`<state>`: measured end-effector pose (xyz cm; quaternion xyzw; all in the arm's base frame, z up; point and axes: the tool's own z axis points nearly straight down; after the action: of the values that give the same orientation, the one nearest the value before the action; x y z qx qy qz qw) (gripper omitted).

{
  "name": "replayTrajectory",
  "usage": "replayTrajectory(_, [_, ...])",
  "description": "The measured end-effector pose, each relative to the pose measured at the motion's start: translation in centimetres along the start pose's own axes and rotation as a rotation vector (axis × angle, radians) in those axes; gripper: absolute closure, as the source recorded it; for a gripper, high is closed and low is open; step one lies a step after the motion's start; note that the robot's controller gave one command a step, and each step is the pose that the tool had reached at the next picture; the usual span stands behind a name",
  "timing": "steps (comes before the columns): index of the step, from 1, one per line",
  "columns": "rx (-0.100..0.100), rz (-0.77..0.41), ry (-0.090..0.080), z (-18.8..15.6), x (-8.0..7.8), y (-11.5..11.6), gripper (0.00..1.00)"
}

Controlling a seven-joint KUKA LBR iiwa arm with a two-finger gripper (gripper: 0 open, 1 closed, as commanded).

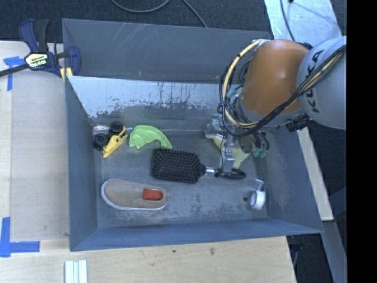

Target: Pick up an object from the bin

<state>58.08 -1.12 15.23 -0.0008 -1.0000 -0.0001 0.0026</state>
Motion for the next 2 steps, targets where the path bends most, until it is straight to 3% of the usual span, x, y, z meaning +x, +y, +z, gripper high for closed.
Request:
replayTrajectory(1, [0.000,0.000,-0.009,-0.5,-0.2,0.0,0.00])
replayTrajectory(2, [0.000,0.068,-0.011,4.8,0.1,4.7,0.00])
